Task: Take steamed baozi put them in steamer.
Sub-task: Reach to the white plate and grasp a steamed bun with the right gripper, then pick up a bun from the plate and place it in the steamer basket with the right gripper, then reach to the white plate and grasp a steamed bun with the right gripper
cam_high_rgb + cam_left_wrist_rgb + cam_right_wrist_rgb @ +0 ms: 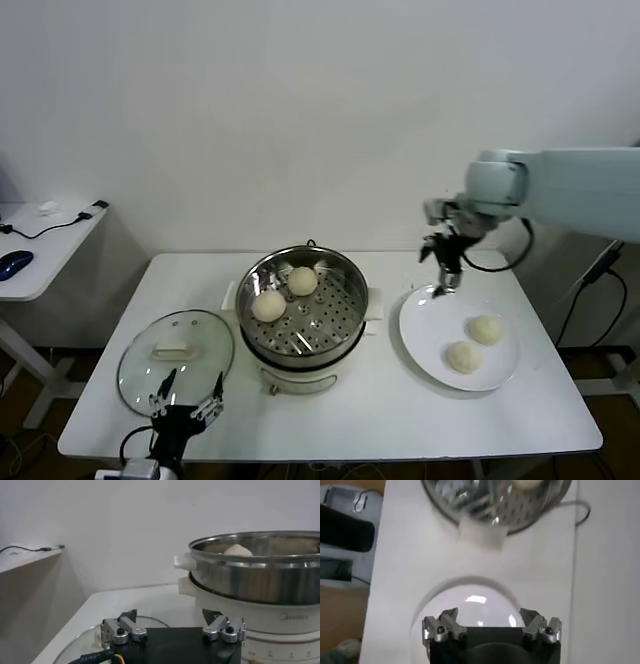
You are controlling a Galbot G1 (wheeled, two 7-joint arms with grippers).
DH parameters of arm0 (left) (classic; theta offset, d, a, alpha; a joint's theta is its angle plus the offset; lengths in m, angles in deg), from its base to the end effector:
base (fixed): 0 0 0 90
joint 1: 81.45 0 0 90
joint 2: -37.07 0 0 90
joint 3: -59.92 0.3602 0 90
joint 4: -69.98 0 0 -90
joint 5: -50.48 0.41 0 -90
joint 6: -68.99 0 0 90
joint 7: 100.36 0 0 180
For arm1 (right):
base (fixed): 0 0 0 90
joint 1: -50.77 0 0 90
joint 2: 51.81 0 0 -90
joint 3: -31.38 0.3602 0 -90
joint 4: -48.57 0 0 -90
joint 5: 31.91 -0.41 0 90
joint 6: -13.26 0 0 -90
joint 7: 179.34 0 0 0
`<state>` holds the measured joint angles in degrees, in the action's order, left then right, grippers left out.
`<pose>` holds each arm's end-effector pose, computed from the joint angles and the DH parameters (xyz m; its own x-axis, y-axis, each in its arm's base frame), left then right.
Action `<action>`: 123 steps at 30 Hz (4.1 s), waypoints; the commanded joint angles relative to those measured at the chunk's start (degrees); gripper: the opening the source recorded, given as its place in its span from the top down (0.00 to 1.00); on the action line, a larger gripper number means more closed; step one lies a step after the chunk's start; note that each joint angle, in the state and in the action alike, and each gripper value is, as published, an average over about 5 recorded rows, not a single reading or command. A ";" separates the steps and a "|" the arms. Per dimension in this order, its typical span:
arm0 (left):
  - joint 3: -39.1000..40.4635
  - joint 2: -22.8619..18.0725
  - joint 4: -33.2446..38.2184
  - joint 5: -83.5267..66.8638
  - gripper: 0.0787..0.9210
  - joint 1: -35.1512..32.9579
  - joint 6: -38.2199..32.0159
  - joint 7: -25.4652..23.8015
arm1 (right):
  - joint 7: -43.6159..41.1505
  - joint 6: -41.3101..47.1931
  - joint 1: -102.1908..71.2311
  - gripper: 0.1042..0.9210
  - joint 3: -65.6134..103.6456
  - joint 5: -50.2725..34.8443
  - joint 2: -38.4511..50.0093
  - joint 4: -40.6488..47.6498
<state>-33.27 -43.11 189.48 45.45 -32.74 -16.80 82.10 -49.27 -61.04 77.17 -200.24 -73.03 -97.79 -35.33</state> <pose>0.1670 0.0466 -0.3498 -0.9627 -0.0131 0.2701 0.0120 0.9958 0.0911 0.5597 -0.0986 -0.0789 -0.1397 -0.1145 0.9835 -0.9885 -0.0415 -0.1452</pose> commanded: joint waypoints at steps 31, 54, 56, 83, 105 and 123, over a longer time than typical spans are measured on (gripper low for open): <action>-0.34 -0.93 -1.41 1.57 0.12 -1.14 -0.31 -0.05 | 3.47 1.83 -37.35 0.15 23.42 16.04 4.93 14.16; 0.58 -1.12 0.35 2.09 0.12 -1.82 -0.18 -0.06 | -9.40 -11.17 8.20 0.33 9.78 8.35 -10.76 7.53; 0.67 -1.04 0.32 2.20 0.12 -1.72 -0.15 -0.08 | -9.16 -12.47 9.38 0.33 12.44 6.97 -15.06 6.21; 0.59 -2.12 -0.57 2.68 0.12 -2.16 -0.80 0.17 | -6.45 -42.61 -15.87 0.33 16.26 29.70 -39.35 9.30; 0.36 -1.84 -0.04 2.60 0.12 -2.70 -0.94 0.29 | -8.23 -44.72 -10.43 0.12 17.47 20.04 -33.63 11.59; 0.53 -2.10 0.21 2.82 0.12 -2.80 -1.44 0.35 | -12.70 -17.15 0.71 0.12 -0.53 10.48 8.03 14.33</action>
<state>-32.78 -45.15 189.74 48.24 -35.54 -18.20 82.45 -60.75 -93.33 75.69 -193.94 -60.57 -111.85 -21.51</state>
